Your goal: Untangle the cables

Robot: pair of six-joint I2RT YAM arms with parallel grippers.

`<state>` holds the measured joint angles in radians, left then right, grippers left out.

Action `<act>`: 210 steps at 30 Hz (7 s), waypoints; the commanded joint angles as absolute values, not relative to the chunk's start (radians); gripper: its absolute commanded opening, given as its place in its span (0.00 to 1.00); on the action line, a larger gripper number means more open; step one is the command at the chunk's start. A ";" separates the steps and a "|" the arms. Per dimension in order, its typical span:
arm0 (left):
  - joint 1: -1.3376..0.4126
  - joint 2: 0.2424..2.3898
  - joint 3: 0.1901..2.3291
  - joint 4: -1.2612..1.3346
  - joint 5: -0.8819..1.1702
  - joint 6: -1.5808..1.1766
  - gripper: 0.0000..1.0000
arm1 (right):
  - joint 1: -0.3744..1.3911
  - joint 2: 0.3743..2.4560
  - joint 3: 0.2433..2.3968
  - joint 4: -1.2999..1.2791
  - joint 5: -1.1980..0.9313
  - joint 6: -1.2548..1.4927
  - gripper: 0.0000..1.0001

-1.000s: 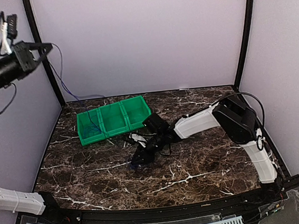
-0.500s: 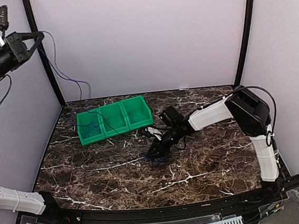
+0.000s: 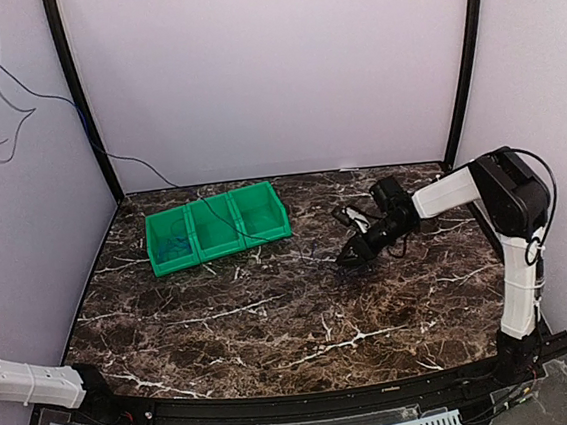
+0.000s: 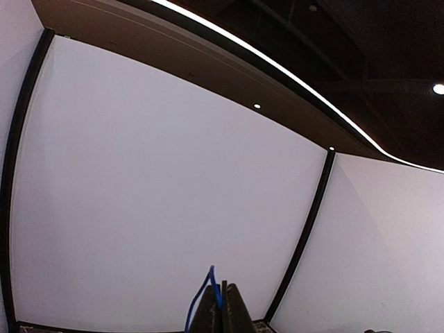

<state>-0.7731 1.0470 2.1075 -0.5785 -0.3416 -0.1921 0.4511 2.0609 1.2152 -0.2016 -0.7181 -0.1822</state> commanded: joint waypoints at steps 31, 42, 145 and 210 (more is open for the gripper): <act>-0.770 0.788 1.017 -0.372 -0.266 -0.400 0.00 | 0.364 1.514 1.266 -0.493 -0.478 -0.353 0.75; -0.771 0.984 1.152 -0.310 -0.187 -0.315 0.00 | 0.317 1.334 0.996 -0.304 -0.498 -0.345 0.78; -0.548 1.775 2.264 0.060 -0.263 0.166 0.00 | 0.290 1.438 0.946 -0.307 -0.567 -0.407 0.81; -0.450 2.009 1.560 -0.332 -0.202 -0.307 0.00 | 0.290 1.506 0.959 -0.352 -0.616 -0.451 0.80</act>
<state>-0.4526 2.0308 1.5143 -0.2680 -0.1921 -0.3119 0.2935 1.4944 0.9455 -0.3592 -0.5953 -0.4381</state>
